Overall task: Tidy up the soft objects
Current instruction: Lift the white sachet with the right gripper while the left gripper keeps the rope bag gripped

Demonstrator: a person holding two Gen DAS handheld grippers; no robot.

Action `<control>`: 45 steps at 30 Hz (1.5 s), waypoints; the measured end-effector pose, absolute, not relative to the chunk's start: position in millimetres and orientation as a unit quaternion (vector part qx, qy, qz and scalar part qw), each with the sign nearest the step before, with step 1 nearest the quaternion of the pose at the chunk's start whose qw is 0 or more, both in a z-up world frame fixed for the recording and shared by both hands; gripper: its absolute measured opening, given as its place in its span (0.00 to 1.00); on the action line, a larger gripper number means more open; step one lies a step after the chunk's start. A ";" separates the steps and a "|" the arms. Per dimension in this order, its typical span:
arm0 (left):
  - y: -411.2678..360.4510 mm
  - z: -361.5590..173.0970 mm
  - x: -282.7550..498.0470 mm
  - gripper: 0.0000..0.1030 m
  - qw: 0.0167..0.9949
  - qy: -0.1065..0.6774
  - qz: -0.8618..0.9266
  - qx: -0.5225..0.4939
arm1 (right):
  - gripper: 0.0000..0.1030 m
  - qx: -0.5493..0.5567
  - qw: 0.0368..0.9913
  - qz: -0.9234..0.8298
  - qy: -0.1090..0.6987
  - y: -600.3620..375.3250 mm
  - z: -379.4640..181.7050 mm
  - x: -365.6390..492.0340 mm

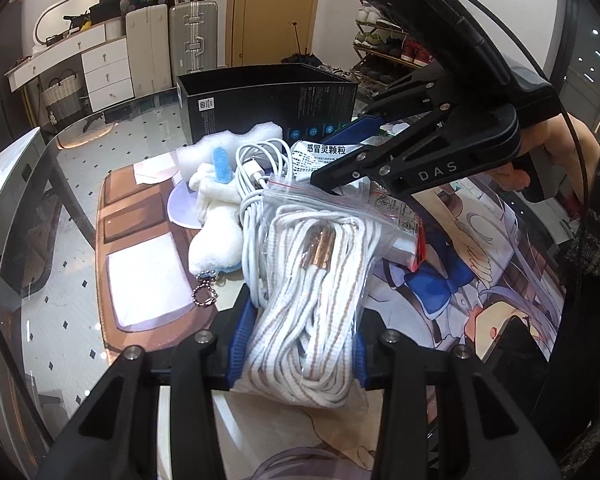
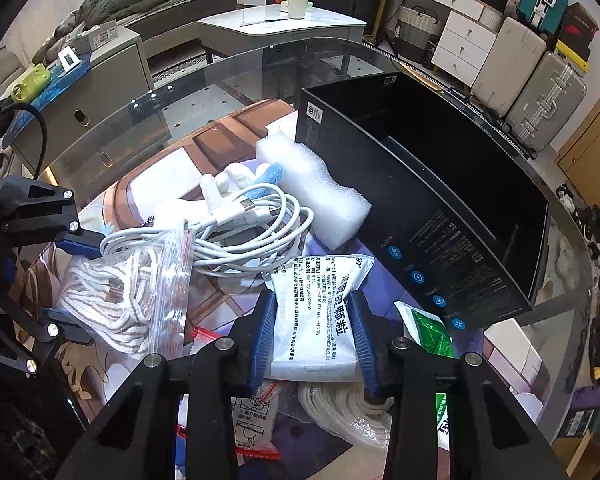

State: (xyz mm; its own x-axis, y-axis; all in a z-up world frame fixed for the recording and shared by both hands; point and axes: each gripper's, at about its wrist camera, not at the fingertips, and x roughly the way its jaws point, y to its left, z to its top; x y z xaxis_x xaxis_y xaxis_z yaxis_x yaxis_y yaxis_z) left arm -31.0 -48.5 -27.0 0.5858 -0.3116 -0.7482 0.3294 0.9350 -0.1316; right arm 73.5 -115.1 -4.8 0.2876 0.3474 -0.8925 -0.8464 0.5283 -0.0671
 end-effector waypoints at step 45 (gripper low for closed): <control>-59.1 -25.8 -45.7 0.35 0.862 0.475 -0.169 0.040 | 0.36 -0.176 0.795 0.408 0.412 -154.4 40.8 53.5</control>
State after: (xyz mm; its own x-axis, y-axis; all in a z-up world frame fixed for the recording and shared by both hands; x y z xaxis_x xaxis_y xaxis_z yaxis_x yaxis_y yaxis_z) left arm -45.7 -59.1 -25.8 0.4905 -0.2538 -0.8337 0.3303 0.9394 -0.0917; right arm 53.5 -154.3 40.8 0.3275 0.5033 -0.7996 -0.7937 0.6057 0.0562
